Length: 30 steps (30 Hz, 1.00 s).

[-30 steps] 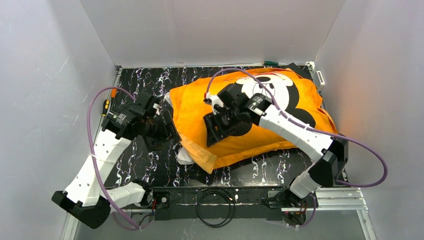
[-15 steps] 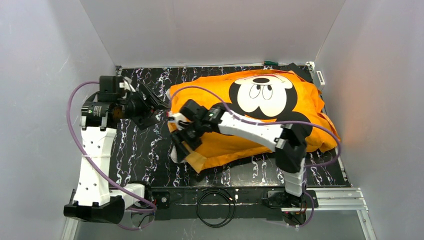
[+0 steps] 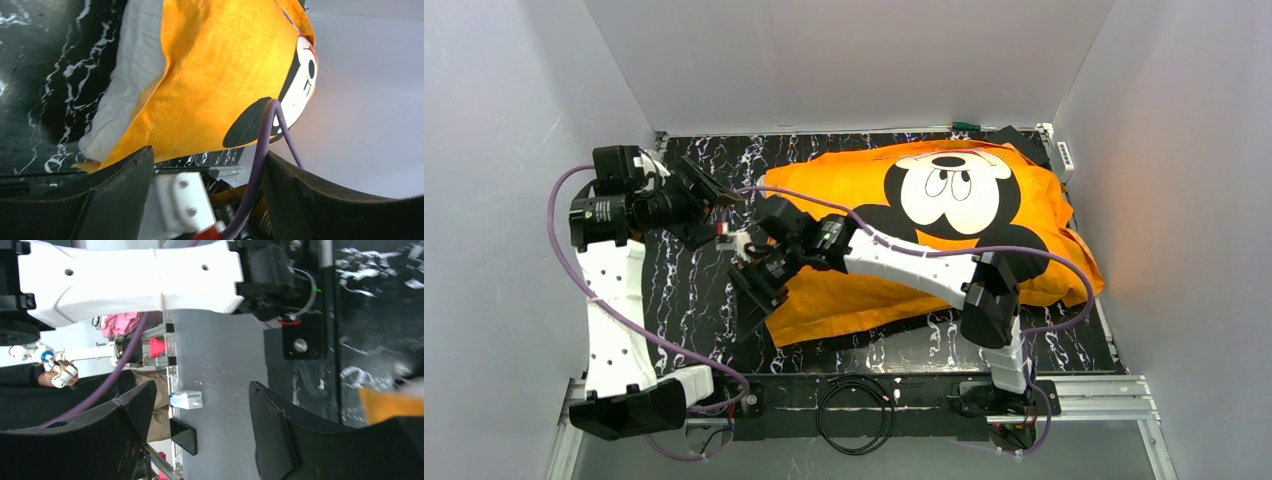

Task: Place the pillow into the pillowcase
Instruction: Stuff the pillow into the pillowcase.

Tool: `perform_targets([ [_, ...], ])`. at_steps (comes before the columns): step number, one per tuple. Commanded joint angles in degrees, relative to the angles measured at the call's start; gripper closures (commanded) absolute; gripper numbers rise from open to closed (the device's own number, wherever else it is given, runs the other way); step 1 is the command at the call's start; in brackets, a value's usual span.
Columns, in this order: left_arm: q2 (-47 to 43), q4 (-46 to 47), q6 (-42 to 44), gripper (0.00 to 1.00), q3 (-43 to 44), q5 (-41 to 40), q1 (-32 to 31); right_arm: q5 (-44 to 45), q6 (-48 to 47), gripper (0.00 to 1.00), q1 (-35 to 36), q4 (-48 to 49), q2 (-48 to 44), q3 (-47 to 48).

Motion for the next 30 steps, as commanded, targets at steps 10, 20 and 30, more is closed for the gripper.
perform_targets([
  [10,18.2,8.3,3.5,0.30,9.7,-2.2,-12.2,16.2,-5.7,0.18,-32.2,-11.6,-21.3,-7.3],
  [20,35.7,6.2,7.1,0.26,16.6,-14.8,-14.1,23.0,-8.7,0.16,-43.1,-19.6,-24.1,-6.6],
  [30,35.5,22.5,2.8,0.48,2.5,-2.9,-13.5,25.2,-9.0,0.15,-44.2,-21.3,-23.5,-4.0],
])
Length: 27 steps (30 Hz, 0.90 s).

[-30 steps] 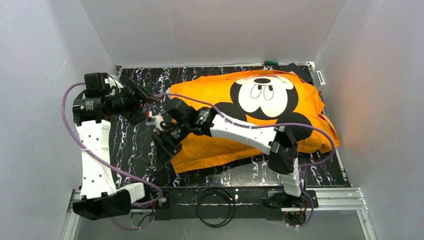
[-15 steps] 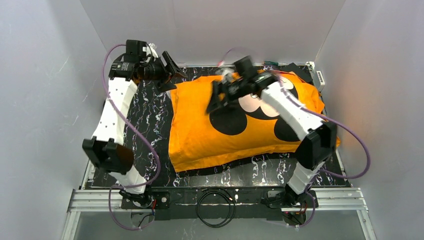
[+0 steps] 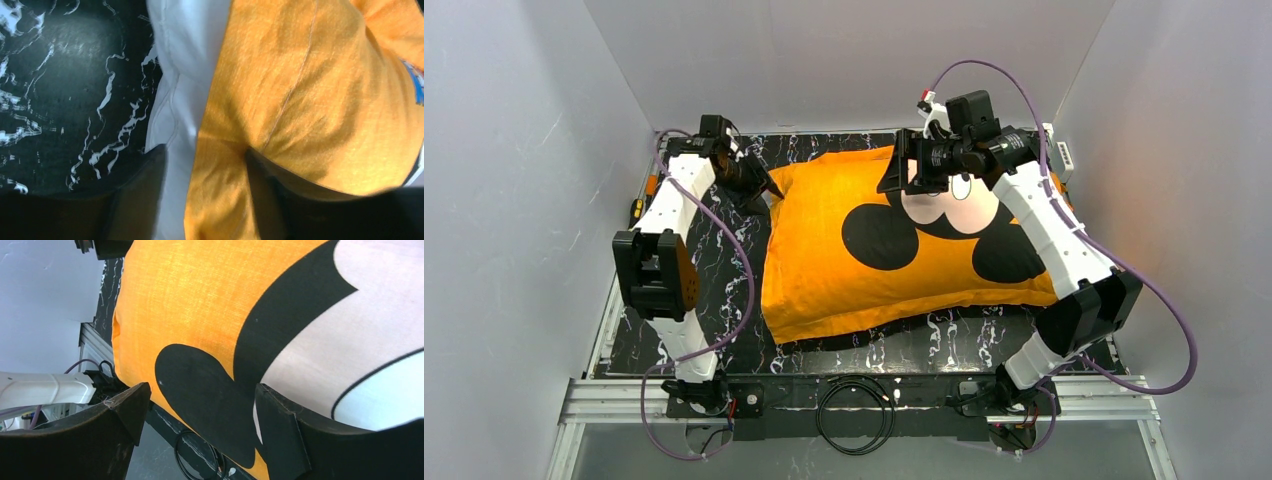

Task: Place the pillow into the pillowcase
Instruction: Stuff the pillow into the pillowcase.

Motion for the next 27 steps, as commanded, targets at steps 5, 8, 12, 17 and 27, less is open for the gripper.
perform_targets([
  [5,-4.2,10.7,-3.5,1.00,-6.0,4.6,1.6,5.1,-2.1,0.14,-1.5,-3.2,1.3,6.6],
  [8,-5.9,10.2,-2.6,1.00,-6.4,4.5,5.3,7.6,-2.9,0.12,-2.7,-4.4,1.5,7.6],
  [12,-10.1,9.0,-1.3,1.00,-7.7,2.3,11.8,10.2,-3.4,0.12,-5.3,-5.3,1.1,7.5],
  [17,-10.8,4.7,3.2,1.00,-7.6,0.4,15.9,13.2,-3.8,0.10,-7.7,-6.5,0.9,6.7],
  [27,-2.0,-4.2,11.2,1.00,1.8,-11.2,17.5,22.6,-5.4,0.05,-12.2,-9.5,-2.3,2.0],
])
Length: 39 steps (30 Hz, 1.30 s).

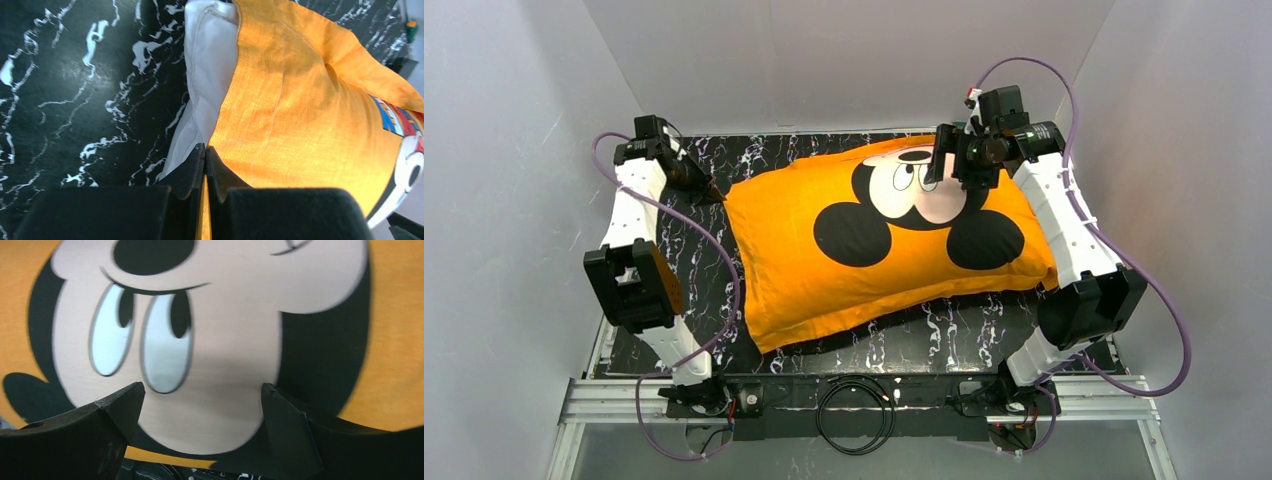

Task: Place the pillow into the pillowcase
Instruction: Stuff the pillow into the pillowcase, then reset both arms

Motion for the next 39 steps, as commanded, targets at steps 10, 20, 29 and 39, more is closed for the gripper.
perform_targets([
  [10,13.3,-12.3,7.6,1.00,22.6,-18.3,3.5,5.9,-1.3,0.03,-6.0,-0.9,-6.8,-2.0],
  [20,-0.4,-5.7,9.3,0.02,24.6,-6.8,3.5,21.0,0.3,0.02,-6.1,13.6,-19.6,-18.2],
  [29,-28.6,31.3,10.0,0.02,-15.9,-5.1,3.4,38.5,-1.1,0.02,-6.1,35.8,-34.5,-49.2],
  [39,-45.1,57.5,16.4,0.02,-59.2,-8.3,3.1,46.9,-10.6,0.02,-6.2,60.7,-40.8,-77.5],
])
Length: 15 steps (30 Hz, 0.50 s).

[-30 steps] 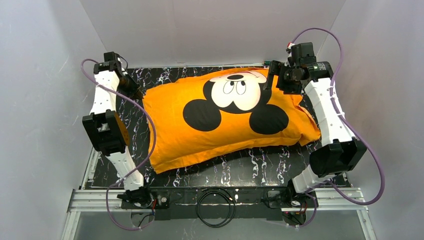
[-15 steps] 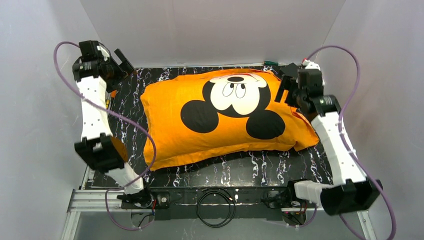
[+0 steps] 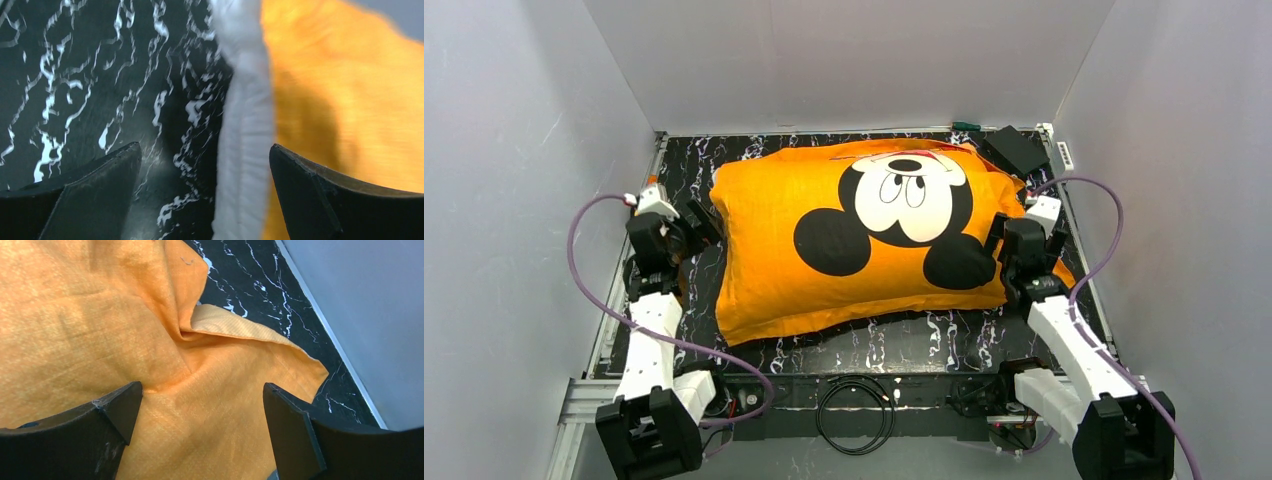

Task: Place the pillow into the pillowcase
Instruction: Reset both arms

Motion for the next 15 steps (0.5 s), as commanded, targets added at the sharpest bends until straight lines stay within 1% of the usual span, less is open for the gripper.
perform_targets([
  [1,1.0,11.4,2.1,0.02,-9.3,-1.3,-0.5,6.4,-6.4,0.02,-0.2,19.1,-3.0,-12.6],
  [3,2.9,16.4,2.4,0.02,-13.9,-1.9,-1.6,5.4,-7.1,0.02,-0.2,25.2,-2.0,-16.8],
  [4,3.9,20.3,4.0,0.02,-16.7,-2.4,-2.6,5.4,-7.2,0.02,-0.2,28.3,-1.1,-18.5],
  [6,6.9,27.8,8.3,0.02,-20.7,-6.7,-6.4,5.2,-7.5,0.02,-0.2,35.2,0.8,-21.4],
  [7,8.6,31.6,10.4,0.02,-22.0,-9.1,-9.2,5.1,-7.8,0.02,-0.2,40.1,2.1,-22.7],
  [8,10.9,34.3,12.0,0.02,-22.6,-10.5,-10.6,5.3,-7.9,0.02,-0.2,43.2,3.6,-23.7],
  [11,19.2,43.1,12.2,0.02,-22.2,-14.2,-13.3,5.0,-8.5,0.02,-0.2,52.4,8.9,-25.8],
  [12,21.3,42.5,13.7,0.02,-20.3,-14.8,-13.6,3.9,-8.8,0.02,-0.3,55.1,10.2,-25.8],
  [14,25.2,41.6,17.1,0.02,-17.0,-17.5,-16.3,3.2,-9.5,0.02,-0.4,60.7,13.6,-25.9],
  [15,26.7,43.1,17.8,0.02,-16.7,-17.8,-16.4,3.2,-9.8,0.02,-0.4,63.3,15.8,-25.5],
])
